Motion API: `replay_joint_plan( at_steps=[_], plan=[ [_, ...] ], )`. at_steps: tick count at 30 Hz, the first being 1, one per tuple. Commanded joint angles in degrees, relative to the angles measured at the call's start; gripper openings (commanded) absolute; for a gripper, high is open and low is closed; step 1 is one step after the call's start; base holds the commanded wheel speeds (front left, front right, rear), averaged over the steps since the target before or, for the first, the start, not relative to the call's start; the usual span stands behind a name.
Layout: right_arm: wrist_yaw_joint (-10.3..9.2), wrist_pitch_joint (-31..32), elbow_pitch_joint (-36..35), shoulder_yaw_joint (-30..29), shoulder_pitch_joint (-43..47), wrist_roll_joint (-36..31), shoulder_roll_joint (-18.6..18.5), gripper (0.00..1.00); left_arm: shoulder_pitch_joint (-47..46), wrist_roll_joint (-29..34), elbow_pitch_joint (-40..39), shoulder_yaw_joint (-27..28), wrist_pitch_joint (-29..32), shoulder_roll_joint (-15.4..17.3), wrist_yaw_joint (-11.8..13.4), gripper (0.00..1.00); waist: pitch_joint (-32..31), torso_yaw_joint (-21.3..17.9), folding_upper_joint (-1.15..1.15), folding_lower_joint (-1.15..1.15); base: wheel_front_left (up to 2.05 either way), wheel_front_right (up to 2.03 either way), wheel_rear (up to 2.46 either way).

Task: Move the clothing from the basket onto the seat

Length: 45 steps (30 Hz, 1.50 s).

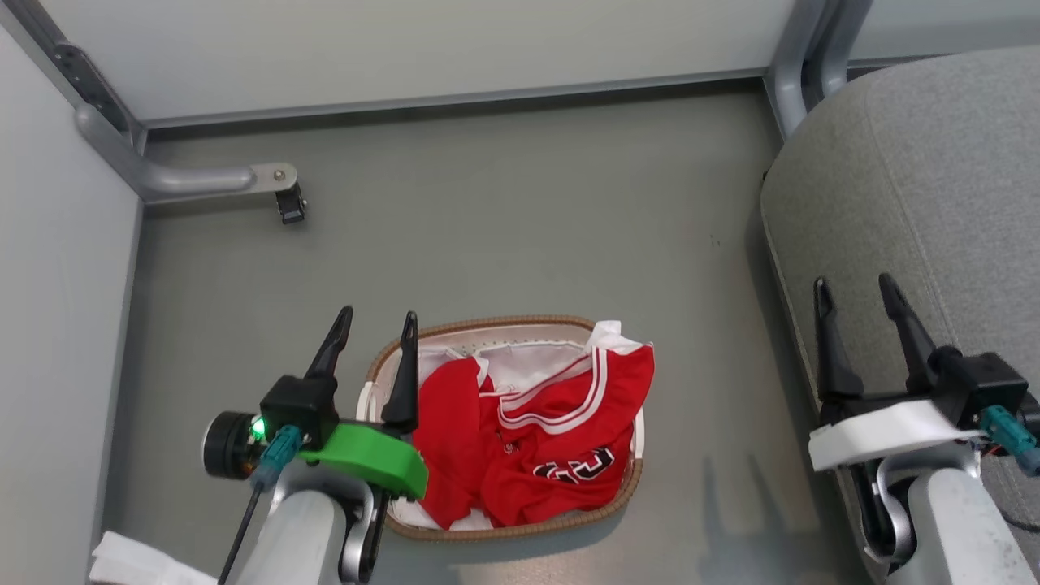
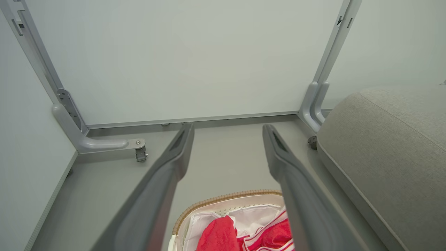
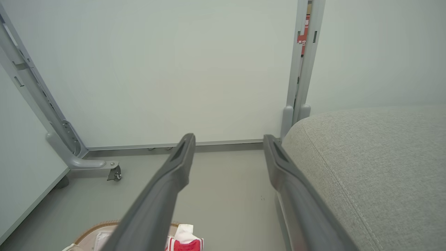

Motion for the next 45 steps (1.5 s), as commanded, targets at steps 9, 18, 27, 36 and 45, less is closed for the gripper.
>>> replay_joint_plan(
  at_steps=[9, 18, 27, 36, 45],
  plan=[
    [0.0, -0.3, -5.2, -3.5, -11.0, 0.1, -0.3, 1.0, -16.4, -1.8, 11.5, -9.4, 0.8, 0.3, -3.1, 1.0, 19.1, -5.6, 0.0, 0.0, 0.0, 0.0, 0.0],
    [-0.01, -0.3, -8.8, -4.7, -20.0, 2.4, -0.2, 1.0, -29.3, -3.9, 24.2, -24.3, 4.7, 0.4, -4.4, 1.0, 31.3, -10.4, 0.0, 0.0, 0.0, 0.0, 0.0],
    [-0.01, -0.3, -10.4, -3.1, -22.9, 4.8, -0.2, 1.0, -35.3, -9.1, 33.8, -31.8, 7.2, 0.4, -4.4, 1.0, 37.3, -13.9, 0.0, 0.0, 0.0, 0.0, 0.0],
    [-0.01, -0.3, -11.1, -1.4, -23.9, 6.5, -0.2, 1.0, -40.9, -14.4, 39.9, -34.8, 8.8, 1.4, -4.3, 1.0, 40.7, -15.7, 0.0, 0.0, 0.0, 0.0, 0.0],
    [-0.01, -0.3, -11.5, -1.2, -24.5, 7.3, -0.2, 1.0, -41.7, -16.3, 43.6, -37.8, 10.5, 0.7, -4.4, 1.0, 42.0, -16.6, 0.0, 0.0, 0.0, 0.0, 0.0]
  ],
)
